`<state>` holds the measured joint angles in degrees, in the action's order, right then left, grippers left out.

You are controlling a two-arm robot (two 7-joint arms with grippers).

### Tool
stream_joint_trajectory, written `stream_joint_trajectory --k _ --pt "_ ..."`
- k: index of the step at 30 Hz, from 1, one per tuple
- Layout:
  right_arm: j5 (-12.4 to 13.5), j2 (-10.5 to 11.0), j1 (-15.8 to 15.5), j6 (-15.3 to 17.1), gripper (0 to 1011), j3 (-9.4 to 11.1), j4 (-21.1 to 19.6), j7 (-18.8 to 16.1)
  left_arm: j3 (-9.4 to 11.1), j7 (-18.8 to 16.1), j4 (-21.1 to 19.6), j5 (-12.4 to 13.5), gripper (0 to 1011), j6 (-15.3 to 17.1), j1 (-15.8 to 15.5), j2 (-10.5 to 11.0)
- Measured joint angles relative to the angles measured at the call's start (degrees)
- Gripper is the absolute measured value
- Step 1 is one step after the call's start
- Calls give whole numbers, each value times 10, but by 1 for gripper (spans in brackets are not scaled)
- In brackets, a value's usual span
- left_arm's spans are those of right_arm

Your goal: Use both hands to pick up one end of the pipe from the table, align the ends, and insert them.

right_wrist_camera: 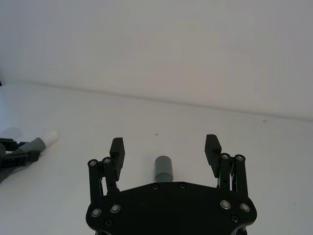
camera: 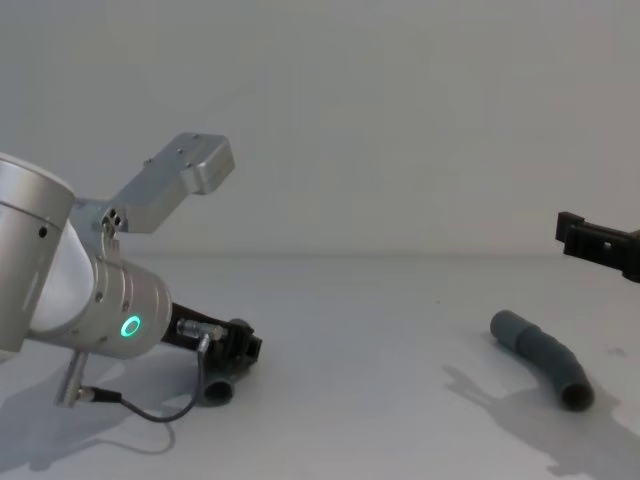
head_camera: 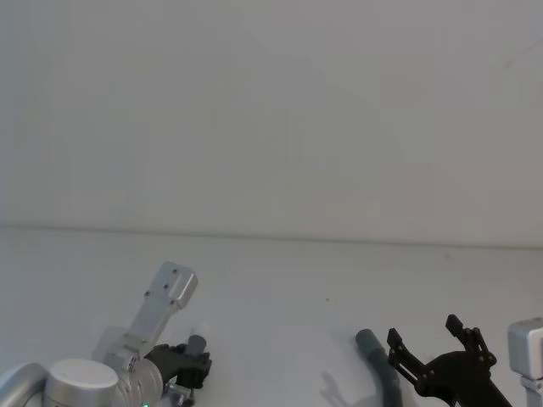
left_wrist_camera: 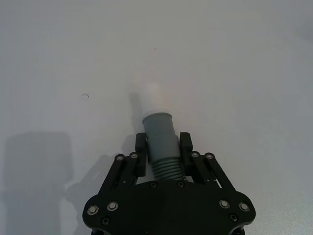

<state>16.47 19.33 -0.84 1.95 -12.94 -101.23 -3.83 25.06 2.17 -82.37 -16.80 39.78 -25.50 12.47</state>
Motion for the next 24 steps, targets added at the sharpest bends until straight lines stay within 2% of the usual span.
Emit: stream_joint_trajectory --k 3,24 --pt "0 0 0 0 1000 0 0 0 0 0 0 0 358 0 0 0" --pt "-1 -1 1 4 1000 0 0 0 0 -1 2 1 357 -1 0 -1"
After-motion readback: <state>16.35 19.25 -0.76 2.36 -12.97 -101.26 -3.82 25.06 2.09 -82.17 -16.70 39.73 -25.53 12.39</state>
